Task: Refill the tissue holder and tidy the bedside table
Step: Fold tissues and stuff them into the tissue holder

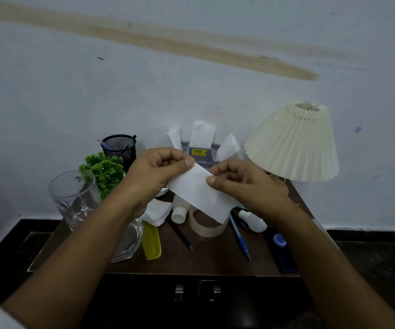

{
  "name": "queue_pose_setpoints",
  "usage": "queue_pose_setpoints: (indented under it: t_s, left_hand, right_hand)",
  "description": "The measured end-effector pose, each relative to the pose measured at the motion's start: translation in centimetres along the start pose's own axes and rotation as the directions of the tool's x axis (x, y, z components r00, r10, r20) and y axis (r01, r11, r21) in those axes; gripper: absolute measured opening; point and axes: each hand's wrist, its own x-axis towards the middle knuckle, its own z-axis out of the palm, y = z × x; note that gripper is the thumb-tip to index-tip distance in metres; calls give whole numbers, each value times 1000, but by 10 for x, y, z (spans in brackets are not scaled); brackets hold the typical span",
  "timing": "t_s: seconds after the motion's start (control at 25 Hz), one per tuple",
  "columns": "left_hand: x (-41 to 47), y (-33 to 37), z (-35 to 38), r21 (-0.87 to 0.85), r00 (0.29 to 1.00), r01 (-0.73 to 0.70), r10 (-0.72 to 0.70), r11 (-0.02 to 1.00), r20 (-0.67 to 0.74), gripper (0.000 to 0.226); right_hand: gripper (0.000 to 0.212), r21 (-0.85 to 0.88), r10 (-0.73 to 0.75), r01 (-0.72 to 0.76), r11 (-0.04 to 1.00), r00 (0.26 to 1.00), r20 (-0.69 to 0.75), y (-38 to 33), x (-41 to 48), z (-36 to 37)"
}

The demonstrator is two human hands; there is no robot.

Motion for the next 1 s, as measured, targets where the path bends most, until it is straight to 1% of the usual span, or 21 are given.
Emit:
queue_pose_setpoints:
  t_s: [0.12,0.28,0.4,0.48,0.64,0.72,0.8,0.84,0.88,0.92,1.0]
  left_hand:
    - [-5,3,11,22,999,-43,43,999,33,15]
    - [-8,3,16,4,998,-12,12,1000,69,16]
    - [-4,4,11,-15,1000,-6,6,1000,-18,18]
    - [-1,4,3,-37,996,-29,26,999,-87,17]
    - [5,2,-15,-29,975,-35,27,999,-222,21]
    - [7,1,-21,-12,969,-30,26,999,-244,21]
    - [4,2,-21,47,979,-41,50,998,-196,18]
    - [1,3,-17,74,987,-49,60,996,-149,17]
    - [-1,3,-13,88,993,-58,67,994,-98,18]
    - [-2,3,-9,95,996,-67,72,993,-54,18]
    - [-2,1,-1,77,996,-85,87,993,-15,18]
  right_hand:
    - [21,-51,-47,49,997,998,32,-6,-2,13]
    - [25,-106,-100,101,989,995,15,-9,-3,19]
    - [33,-116,-70,75,990,996,49,-6,-2,19]
    - [35,-127,-59,68,990,996,73,-1,0,17]
    - [23,-82,-5,15,997,993,119,9,4,10]
    - [19,-103,5,8,995,992,128,13,6,8]
    - [11,-130,-34,45,991,996,82,15,6,9]
    - [13,-115,-50,55,992,998,47,14,6,10]
    - [19,-86,-61,63,994,998,25,11,5,13]
    - [23,-62,-70,71,996,997,22,10,5,16]
    - [18,-116,-111,112,987,994,9,10,6,26]
